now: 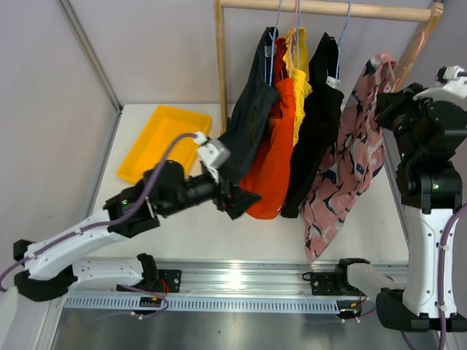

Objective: Remove the shorts from the hanger

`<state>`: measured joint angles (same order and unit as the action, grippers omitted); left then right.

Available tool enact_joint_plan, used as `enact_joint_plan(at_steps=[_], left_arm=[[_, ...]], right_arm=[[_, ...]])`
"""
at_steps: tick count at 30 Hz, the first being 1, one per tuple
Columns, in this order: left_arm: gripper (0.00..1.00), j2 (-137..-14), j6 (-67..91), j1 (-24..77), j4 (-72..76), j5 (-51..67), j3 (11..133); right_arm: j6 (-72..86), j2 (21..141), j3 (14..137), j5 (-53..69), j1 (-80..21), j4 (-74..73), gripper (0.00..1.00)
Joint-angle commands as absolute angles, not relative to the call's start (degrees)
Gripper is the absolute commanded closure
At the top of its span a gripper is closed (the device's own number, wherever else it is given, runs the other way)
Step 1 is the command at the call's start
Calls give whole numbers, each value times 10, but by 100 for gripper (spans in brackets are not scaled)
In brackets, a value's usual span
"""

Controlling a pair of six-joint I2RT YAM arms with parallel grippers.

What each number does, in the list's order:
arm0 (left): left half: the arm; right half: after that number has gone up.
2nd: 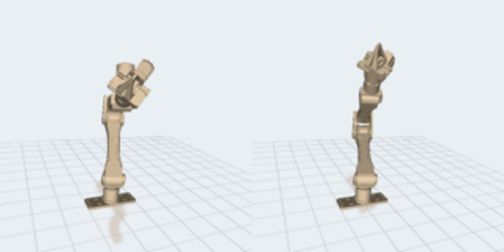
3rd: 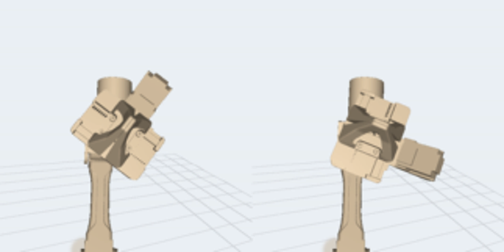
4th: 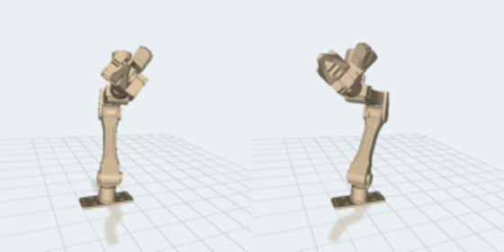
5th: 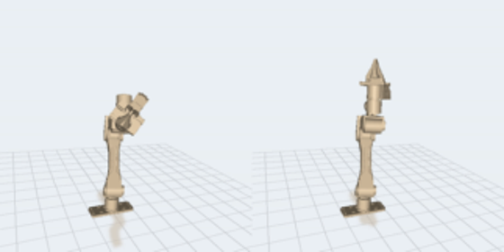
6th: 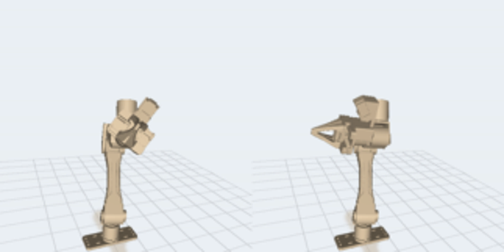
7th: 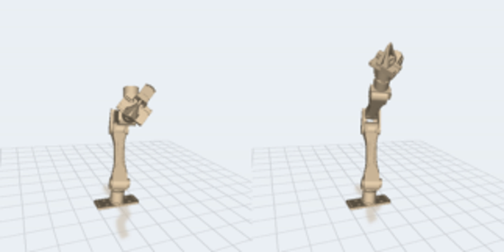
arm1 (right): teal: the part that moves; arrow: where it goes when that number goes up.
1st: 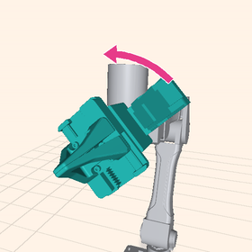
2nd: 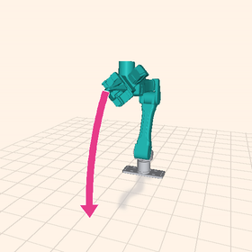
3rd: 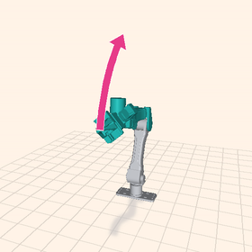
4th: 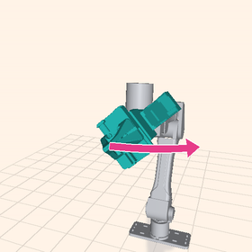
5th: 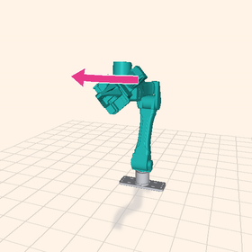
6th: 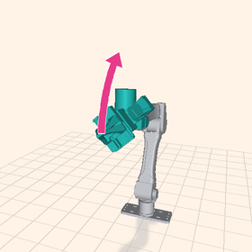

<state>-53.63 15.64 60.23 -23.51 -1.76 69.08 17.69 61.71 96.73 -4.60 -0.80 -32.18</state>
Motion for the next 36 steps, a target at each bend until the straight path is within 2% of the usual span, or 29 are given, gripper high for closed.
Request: enact_joint_plan(at_steps=[1,5,12,28,30,31,32,33,35,36], left_arm=[[1,-606,113,697,-187,-111,749],[1,-711,103,761,-136,-111,800],[1,-842,90,816,-109,-113,886],[3,-962,70,824,-63,-112,969],[13,-970,69,824,-59,-115,977],[23,-976,69,824,-56,-115,980],[28,-983,70,824,-56,-120,984],[39,-986,69,824,-55,-122,987],[55,-992,70,824,-52,-134,987],[73,-992,71,824,-51,-140,985]], right_arm=[[210,595,928,-52,-27,-322,100],[228,578,901,-82,-61,-354,100],[230,570,892,-147,-123,-368,100],[247,555,892,-163,-142,-375,100],[248,554,902,-162,-142,-379,100],[249,555,905,-161,-142,-384,100],[250,554,910,-158,-142,-386,100],[250,553,912,-157,-142,-388,100],[252,551,916,-154,-142,-391,100],[253,550,920,-153,-142,-392,100]])
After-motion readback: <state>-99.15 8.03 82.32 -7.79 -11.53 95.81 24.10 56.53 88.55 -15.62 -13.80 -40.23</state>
